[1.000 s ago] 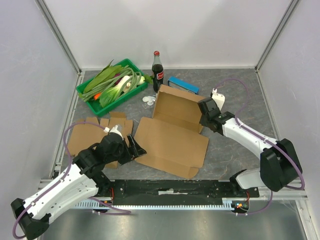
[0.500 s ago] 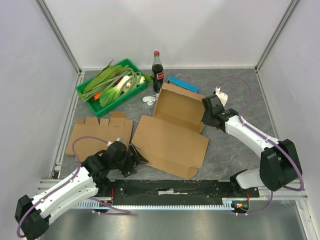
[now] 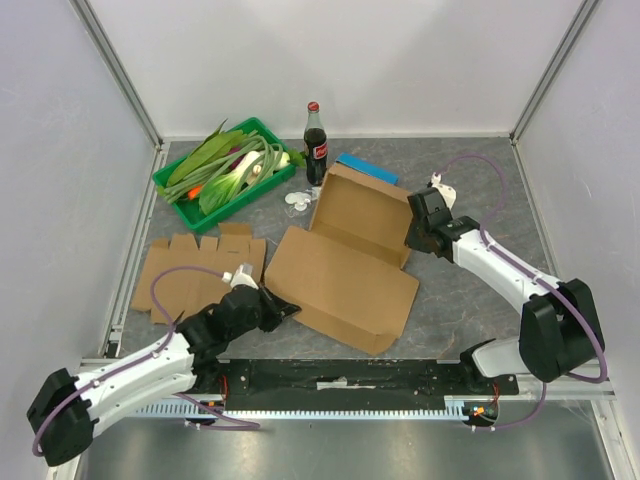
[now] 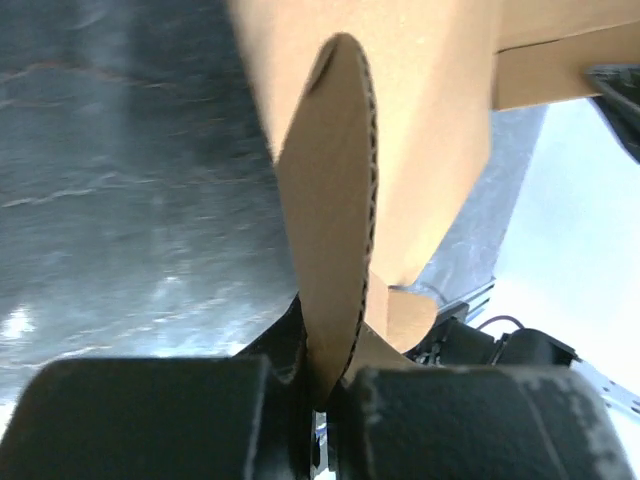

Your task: Fold the paper box

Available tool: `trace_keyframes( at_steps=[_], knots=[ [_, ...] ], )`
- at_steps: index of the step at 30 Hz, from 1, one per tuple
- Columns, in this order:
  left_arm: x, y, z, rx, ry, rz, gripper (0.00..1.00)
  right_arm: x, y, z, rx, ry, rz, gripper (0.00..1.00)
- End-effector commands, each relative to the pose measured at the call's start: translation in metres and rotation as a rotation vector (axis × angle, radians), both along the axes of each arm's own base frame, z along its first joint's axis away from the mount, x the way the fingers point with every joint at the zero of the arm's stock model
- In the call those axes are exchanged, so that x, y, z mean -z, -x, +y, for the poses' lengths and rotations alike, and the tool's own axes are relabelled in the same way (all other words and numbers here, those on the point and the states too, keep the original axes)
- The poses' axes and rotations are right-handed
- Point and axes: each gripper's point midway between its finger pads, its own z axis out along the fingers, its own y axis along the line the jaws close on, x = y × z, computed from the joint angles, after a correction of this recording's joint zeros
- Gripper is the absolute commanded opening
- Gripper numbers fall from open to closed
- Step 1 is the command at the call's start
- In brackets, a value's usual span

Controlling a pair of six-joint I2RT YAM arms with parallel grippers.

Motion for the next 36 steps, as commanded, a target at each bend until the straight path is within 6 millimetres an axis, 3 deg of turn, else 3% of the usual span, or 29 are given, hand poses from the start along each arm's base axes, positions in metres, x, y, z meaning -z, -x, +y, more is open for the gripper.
trace_keyframes(
  at_steps=[1,2,3,4,5,6,7,8,9,10,11,12,13,14,16,17,19,20,21,22,23,25,26,29,33,36],
  knots=[
    [-0.051,-0.005,-0.002,0.075,-0.092,-0.154,0.02,-0.029,0.002,0.016,-0.197,-0.021,-0.030,0.39],
    [-0.054,0.001,0.001,0.091,-0.113,-0.124,0.02,-0.034,0.012,0.012,-0.230,0.001,-0.021,0.49],
    [-0.079,0.002,-0.003,0.105,-0.091,-0.132,0.02,-0.038,0.017,0.009,-0.256,0.017,-0.022,0.71],
    [-0.087,0.010,-0.006,0.146,-0.086,-0.104,0.02,-0.040,0.025,0.007,-0.299,0.036,-0.020,0.75],
    [-0.074,0.022,0.003,0.168,-0.167,-0.006,0.02,-0.054,0.037,0.001,-0.310,0.041,-0.037,0.79],
    [-0.103,0.021,-0.003,0.189,-0.152,-0.023,0.02,-0.064,0.042,0.001,-0.321,0.036,-0.062,0.86],
    [-0.106,0.025,-0.003,0.219,-0.182,0.005,0.02,-0.077,0.047,0.003,-0.344,0.017,-0.098,0.89],
    [-0.094,0.035,0.003,0.262,-0.272,0.102,0.02,-0.096,0.058,0.003,-0.360,-0.006,-0.140,0.93],
    [-0.121,0.031,-0.001,0.283,-0.286,0.084,0.02,-0.104,0.063,0.000,-0.361,0.009,-0.148,0.98],
    [-0.127,0.030,0.000,0.301,-0.327,0.087,0.02,-0.129,0.063,-0.002,-0.350,0.022,-0.190,0.98],
    [-0.116,0.036,0.011,0.333,-0.445,0.171,0.02,-0.131,0.072,-0.014,-0.313,0.071,-0.157,0.98],
    [-0.144,0.029,0.007,0.359,-0.449,0.125,0.02,-0.141,0.074,-0.016,-0.310,0.070,-0.164,0.98],
    [-0.152,0.020,0.011,0.356,-0.501,0.096,0.02,-0.162,0.074,-0.013,-0.328,0.058,-0.203,0.98],
    [-0.158,0.016,0.011,0.379,-0.534,0.082,0.02,-0.170,0.076,-0.007,-0.383,0.058,-0.219,0.98],
    [-0.178,0.004,0.016,0.386,-0.594,0.076,0.02,-0.194,0.085,0.032,-0.572,-0.039,-0.259,0.98],
    [-0.186,-0.003,0.016,0.366,-0.586,0.076,0.02,-0.197,0.093,0.065,-0.697,-0.079,-0.258,0.98],
    [-0.204,-0.011,0.005,0.345,-0.538,0.073,0.02,-0.219,0.105,0.100,-0.775,-0.099,-0.315,0.98],
    [-0.215,-0.015,-0.001,0.331,-0.505,0.061,0.02,-0.225,0.125,0.134,-0.873,-0.115,-0.341,0.98],
    [-0.216,-0.013,-0.006,0.326,-0.480,0.094,0.02,-0.230,0.130,0.147,-0.831,-0.157,-0.350,0.98],
    [-0.211,-0.016,-0.010,0.323,-0.490,0.128,0.02,-0.232,0.131,0.156,-0.804,-0.154,-0.369,0.98],
    [-0.212,-0.018,-0.011,0.309,-0.493,0.153,0.02,-0.227,0.151,0.184,-0.862,-0.172,-0.358,0.98],
    [-0.196,-0.016,-0.007,0.272,-0.551,0.285,0.02,-0.229,0.158,0.201,-0.814,-0.155,-0.387,0.98],
    [-0.196,-0.020,-0.008,0.259,-0.555,0.307,0.02,-0.227,0.179,0.227,-0.881,-0.174,-0.402,0.98],
    [-0.187,-0.022,-0.011,0.273,-0.578,0.398,0.02,-0.206,0.189,0.247,-0.870,-0.131,-0.396,0.94],
    [-0.186,-0.027,-0.009,0.288,-0.596,0.408,0.02,-0.180,0.179,0.238,-0.805,-0.012,-0.391,0.73],
    [-0.186,-0.030,-0.005,0.274,-0.585,0.416,0.02,-0.168,0.169,0.221,-0.750,0.090,-0.404,0.68]
  ],
)
